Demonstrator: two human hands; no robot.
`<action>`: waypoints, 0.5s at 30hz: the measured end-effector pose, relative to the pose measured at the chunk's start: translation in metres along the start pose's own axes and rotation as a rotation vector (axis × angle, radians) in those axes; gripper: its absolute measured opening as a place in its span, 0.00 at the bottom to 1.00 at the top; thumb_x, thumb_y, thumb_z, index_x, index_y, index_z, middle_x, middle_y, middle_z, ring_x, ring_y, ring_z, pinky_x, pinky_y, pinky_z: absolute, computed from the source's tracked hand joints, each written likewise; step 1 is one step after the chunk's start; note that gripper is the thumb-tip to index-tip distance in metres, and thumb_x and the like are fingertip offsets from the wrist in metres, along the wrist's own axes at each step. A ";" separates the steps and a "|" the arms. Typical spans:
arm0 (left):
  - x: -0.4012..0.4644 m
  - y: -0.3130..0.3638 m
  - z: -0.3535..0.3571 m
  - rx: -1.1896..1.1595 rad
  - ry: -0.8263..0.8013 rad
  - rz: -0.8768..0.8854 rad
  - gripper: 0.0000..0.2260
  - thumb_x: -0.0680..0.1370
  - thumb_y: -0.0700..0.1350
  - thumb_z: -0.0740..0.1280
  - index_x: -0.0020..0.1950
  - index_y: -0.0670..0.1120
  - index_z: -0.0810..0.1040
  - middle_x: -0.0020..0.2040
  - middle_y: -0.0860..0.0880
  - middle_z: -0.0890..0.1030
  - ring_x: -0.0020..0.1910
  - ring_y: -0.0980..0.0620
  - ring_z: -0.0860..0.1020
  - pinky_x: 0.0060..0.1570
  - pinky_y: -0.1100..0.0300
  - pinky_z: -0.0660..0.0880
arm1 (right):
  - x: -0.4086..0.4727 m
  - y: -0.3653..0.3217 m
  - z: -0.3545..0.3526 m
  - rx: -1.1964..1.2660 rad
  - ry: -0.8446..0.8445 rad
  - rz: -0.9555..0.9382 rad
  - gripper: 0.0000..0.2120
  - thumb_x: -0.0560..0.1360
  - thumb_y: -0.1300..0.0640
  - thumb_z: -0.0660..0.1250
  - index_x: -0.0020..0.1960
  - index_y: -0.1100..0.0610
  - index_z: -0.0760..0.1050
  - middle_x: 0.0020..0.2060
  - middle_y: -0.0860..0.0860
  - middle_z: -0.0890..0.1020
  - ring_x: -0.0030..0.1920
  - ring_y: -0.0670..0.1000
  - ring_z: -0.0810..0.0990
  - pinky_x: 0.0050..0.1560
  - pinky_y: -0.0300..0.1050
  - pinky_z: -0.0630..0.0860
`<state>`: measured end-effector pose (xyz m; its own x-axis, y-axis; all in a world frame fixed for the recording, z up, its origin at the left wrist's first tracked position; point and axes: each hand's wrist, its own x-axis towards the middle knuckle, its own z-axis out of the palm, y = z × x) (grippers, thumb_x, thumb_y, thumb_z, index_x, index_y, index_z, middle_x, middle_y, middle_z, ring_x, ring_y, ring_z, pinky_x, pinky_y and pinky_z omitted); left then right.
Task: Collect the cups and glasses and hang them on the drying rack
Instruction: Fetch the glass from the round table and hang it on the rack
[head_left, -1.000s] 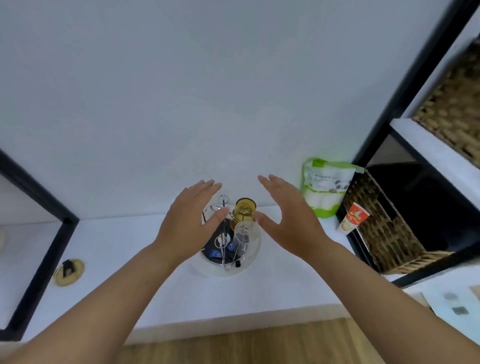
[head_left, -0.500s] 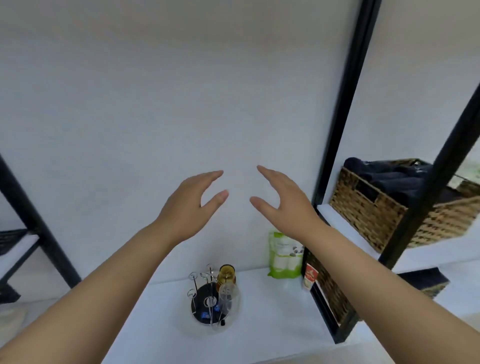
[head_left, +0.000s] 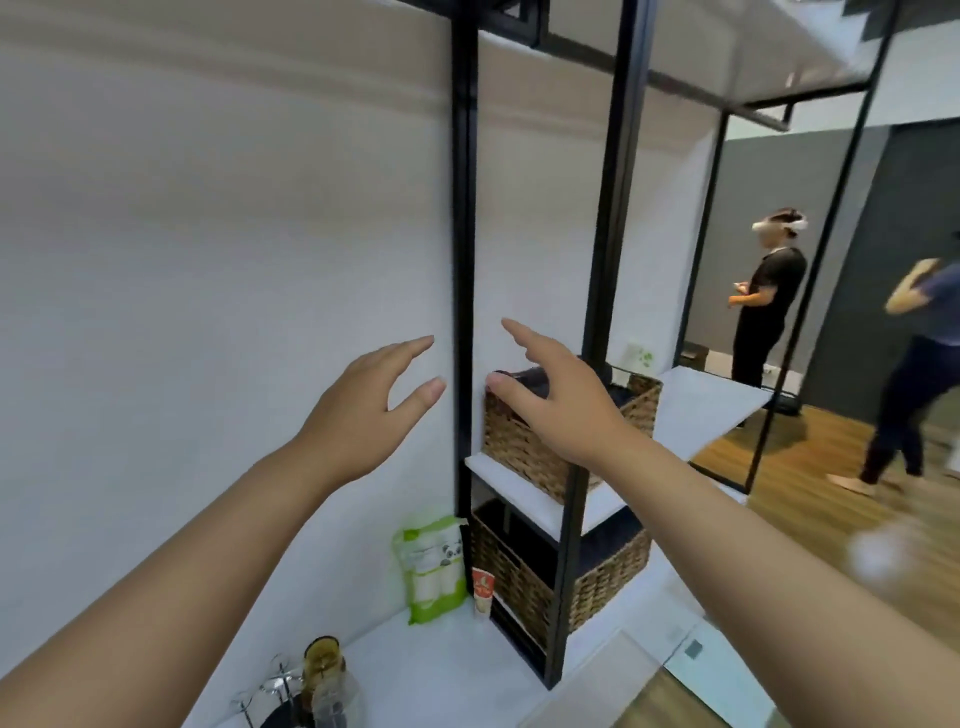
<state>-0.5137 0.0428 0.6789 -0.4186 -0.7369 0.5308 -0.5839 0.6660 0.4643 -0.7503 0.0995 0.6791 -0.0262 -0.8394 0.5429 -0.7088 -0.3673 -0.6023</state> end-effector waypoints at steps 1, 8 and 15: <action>0.005 0.010 0.009 -0.031 -0.022 0.032 0.28 0.81 0.65 0.59 0.80 0.59 0.65 0.78 0.58 0.68 0.77 0.56 0.64 0.74 0.55 0.62 | -0.008 0.003 -0.012 -0.012 0.031 0.026 0.32 0.81 0.39 0.66 0.82 0.40 0.60 0.76 0.43 0.71 0.75 0.43 0.67 0.73 0.45 0.66; 0.036 0.094 0.103 -0.236 -0.184 0.250 0.28 0.81 0.65 0.60 0.79 0.59 0.66 0.76 0.58 0.71 0.75 0.58 0.67 0.72 0.54 0.66 | -0.081 0.045 -0.108 -0.155 0.222 0.224 0.31 0.81 0.38 0.65 0.81 0.39 0.61 0.75 0.39 0.70 0.70 0.39 0.67 0.68 0.43 0.67; 0.060 0.220 0.198 -0.379 -0.303 0.415 0.28 0.80 0.66 0.59 0.80 0.61 0.65 0.78 0.59 0.69 0.76 0.58 0.65 0.76 0.49 0.65 | -0.161 0.087 -0.230 -0.282 0.418 0.369 0.32 0.81 0.38 0.65 0.82 0.40 0.61 0.78 0.41 0.69 0.76 0.44 0.67 0.72 0.46 0.66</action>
<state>-0.8053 0.1225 0.6721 -0.7675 -0.3720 0.5221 -0.0673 0.8567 0.5114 -0.9701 0.2947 0.6741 -0.5379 -0.6419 0.5464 -0.7579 0.0844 -0.6469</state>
